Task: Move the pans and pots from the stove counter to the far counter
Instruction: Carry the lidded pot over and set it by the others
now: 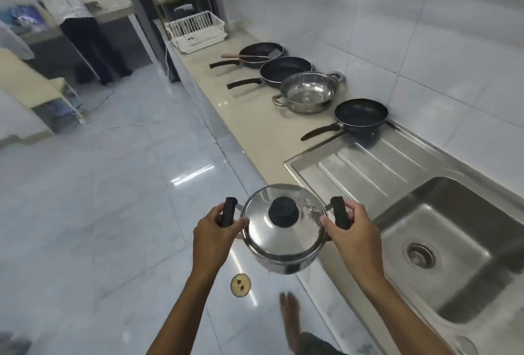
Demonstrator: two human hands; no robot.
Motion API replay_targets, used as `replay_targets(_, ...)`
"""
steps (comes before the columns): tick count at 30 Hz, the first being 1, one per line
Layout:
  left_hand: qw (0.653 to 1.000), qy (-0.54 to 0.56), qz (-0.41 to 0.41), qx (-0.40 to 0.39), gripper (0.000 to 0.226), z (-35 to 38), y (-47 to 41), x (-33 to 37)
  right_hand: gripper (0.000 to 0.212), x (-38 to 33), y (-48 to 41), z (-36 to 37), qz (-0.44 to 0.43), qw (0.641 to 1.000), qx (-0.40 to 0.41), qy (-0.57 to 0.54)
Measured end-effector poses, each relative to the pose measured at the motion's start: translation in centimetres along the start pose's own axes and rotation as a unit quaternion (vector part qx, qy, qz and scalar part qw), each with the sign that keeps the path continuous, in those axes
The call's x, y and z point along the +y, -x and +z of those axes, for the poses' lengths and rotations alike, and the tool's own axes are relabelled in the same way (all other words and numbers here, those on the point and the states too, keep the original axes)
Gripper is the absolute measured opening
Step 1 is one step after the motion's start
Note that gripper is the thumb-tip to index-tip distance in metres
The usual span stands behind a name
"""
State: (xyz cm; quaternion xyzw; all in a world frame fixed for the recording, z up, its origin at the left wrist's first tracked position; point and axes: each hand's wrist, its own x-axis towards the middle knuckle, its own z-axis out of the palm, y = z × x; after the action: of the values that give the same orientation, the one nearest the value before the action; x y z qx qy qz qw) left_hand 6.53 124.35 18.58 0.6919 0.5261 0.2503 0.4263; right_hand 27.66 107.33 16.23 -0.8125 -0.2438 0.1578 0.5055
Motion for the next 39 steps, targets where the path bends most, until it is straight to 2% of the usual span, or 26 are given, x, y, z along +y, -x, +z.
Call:
replay_targets(11, 0.996, -0.062, 0.002, -0.067, 0.057, 3.1, -30.0, 3.2, 0.057, -4.3, -22.7, 13.7, 0.054, 0.997, 0.037, 0.04)
replay_targets(18, 0.986, -0.088, 0.052, -0.13, 0.06, 6.1, -43.9, 4.7, 0.064, -5.9, -31.5, 19.2, 0.098, 0.989, 0.083, 0.068)
replay_targets(22, 0.974, -0.103, 0.081, -0.183, 0.063, 8.6, -51.1, 4.7, 0.067, -5.8, -34.9, 22.1, 0.139, 0.978, 0.139, 0.066)
replay_targets(30, 0.943, -0.083, 0.138, -0.292, 0.06, 11.8, -59.5, 4.5, 0.063, -6.4, -37.4, 25.5, 0.22, 0.942, 0.247, 0.064)
replay_targets(39, 0.925, -0.068, 0.15, -0.342, 0.056, 14.0, -63.3, 4.3, 0.063, -7.1, -38.6, 26.4, 0.265, 0.924, 0.266, 0.073)
